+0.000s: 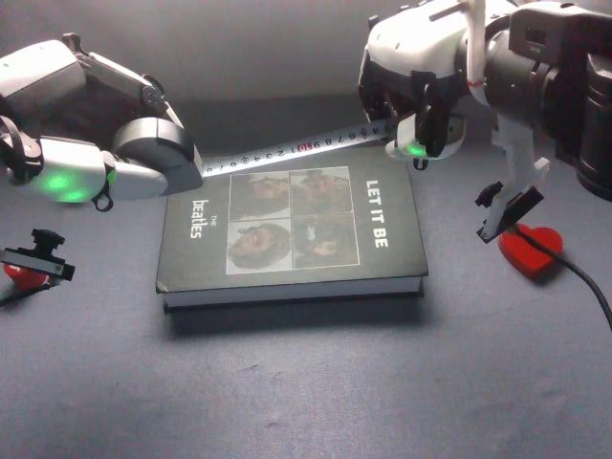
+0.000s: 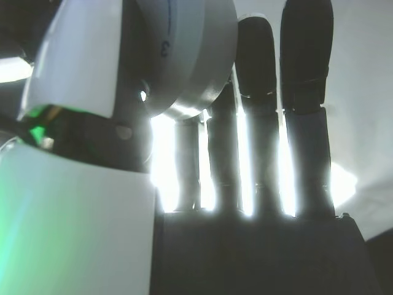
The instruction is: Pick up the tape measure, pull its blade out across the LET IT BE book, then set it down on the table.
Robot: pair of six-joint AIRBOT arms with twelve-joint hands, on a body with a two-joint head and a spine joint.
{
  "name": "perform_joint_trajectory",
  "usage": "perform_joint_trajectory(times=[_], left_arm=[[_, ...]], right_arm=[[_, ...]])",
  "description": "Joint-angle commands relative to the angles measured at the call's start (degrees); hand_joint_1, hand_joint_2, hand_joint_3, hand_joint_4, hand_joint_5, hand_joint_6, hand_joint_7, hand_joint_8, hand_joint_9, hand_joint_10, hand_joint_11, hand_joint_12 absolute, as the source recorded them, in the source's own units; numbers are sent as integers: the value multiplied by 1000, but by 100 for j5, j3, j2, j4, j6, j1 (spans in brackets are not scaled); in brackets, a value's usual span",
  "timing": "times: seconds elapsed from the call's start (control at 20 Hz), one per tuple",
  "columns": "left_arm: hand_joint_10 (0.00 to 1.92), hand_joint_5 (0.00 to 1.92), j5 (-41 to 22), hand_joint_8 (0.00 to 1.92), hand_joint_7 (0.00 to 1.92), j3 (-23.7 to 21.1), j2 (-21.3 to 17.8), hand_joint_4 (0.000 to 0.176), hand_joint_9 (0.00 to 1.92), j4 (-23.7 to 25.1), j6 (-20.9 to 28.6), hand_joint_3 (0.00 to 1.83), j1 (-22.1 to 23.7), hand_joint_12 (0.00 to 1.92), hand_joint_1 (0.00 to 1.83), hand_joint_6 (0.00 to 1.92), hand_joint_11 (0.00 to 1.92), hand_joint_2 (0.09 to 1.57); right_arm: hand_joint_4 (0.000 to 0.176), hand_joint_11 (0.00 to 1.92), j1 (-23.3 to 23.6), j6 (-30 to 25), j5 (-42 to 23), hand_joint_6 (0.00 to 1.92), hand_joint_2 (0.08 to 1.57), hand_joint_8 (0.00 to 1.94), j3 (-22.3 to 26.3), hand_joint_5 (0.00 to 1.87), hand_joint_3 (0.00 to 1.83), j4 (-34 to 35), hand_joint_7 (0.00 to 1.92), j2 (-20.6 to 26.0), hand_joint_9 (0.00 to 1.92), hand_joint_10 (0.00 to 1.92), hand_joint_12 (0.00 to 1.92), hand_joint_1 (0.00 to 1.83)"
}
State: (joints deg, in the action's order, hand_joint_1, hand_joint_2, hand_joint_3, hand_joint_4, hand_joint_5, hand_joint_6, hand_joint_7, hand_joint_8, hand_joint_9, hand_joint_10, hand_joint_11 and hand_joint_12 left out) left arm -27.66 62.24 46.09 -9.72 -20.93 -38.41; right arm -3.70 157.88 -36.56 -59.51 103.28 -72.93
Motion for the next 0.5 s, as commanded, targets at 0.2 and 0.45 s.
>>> perform_joint_trajectory(times=[0.2, 0.45], left_arm=[[1273, 934, -649, 1021, 972, 29, -62, 0, 929, 54, 49, 0, 27, 1035, 1378, 854, 995, 1115], [1276, 953, -649, 1050, 950, 32, -62, 0, 926, 55, 51, 0, 15, 1058, 1377, 840, 988, 1117]], right_arm=[[0, 718, 23, 48, -97, 1225, 1174, 1080, -105, 797, 0, -375, 952, 97, 939, 663, 1222, 1187], [3, 708, -23, -46, 8, 1228, 1175, 1083, -196, 798, 0, -370, 946, 142, 939, 664, 1216, 1185]])
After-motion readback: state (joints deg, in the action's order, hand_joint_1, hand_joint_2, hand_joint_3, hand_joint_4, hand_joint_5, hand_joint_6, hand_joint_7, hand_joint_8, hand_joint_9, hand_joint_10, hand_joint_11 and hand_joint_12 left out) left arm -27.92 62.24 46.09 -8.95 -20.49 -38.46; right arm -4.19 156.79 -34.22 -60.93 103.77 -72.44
